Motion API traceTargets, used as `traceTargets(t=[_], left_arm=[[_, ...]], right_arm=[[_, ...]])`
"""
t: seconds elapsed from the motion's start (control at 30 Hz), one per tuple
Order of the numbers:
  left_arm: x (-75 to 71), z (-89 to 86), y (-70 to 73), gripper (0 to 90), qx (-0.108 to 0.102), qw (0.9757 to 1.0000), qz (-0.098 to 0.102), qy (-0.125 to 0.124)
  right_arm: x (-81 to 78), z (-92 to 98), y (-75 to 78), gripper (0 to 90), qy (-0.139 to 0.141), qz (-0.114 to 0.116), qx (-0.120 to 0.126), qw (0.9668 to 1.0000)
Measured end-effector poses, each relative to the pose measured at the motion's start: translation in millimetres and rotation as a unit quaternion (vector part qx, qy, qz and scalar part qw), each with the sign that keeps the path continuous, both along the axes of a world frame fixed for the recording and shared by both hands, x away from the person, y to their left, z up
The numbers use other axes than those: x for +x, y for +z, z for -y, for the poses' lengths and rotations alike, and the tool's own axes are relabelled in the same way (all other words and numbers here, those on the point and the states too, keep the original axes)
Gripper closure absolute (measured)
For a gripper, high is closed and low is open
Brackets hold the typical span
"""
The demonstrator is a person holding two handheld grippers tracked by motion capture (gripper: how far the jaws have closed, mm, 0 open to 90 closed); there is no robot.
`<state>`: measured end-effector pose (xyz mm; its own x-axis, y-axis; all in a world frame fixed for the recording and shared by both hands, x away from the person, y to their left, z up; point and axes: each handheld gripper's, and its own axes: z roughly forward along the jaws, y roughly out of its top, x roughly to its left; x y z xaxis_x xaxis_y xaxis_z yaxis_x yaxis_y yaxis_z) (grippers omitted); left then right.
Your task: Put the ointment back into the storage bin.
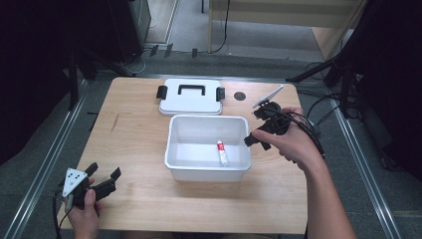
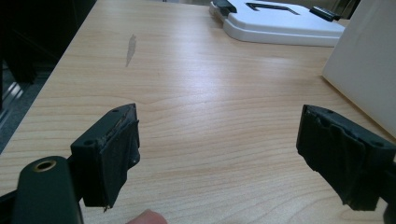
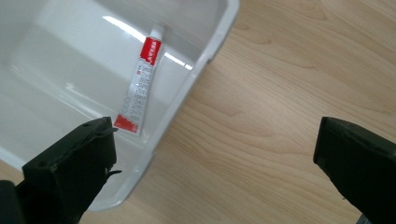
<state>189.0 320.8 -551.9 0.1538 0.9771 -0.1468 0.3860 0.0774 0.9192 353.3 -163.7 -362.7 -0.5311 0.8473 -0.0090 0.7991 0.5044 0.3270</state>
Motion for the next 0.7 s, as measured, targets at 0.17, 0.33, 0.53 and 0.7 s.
traceTargets(t=[0.17,0.33,0.53,0.7], left_arm=[[-0.1,0.0,0.1,14.2,0.001,1.0000,0.000,0.000],[-0.2,0.2,0.1,14.2,0.001,1.0000,0.001,-0.001],[-0.4,0.9,0.1,14.2,0.002,1.0000,0.001,-0.002],[-0.6,1.0,0.2,14.2,0.004,1.0000,0.001,-0.003]], right_arm=[[-2.0,17.6,-3.3,0.0,-0.020,0.008,0.012,0.9997],[-4.5,32.3,-8.7,0.0,-0.035,0.013,0.025,0.9990],[-11.5,59.4,-25.2,0.0,-0.058,0.022,0.041,0.9972],[-18.6,77.2,-38.3,0.0,-0.071,0.032,0.056,0.9954]])
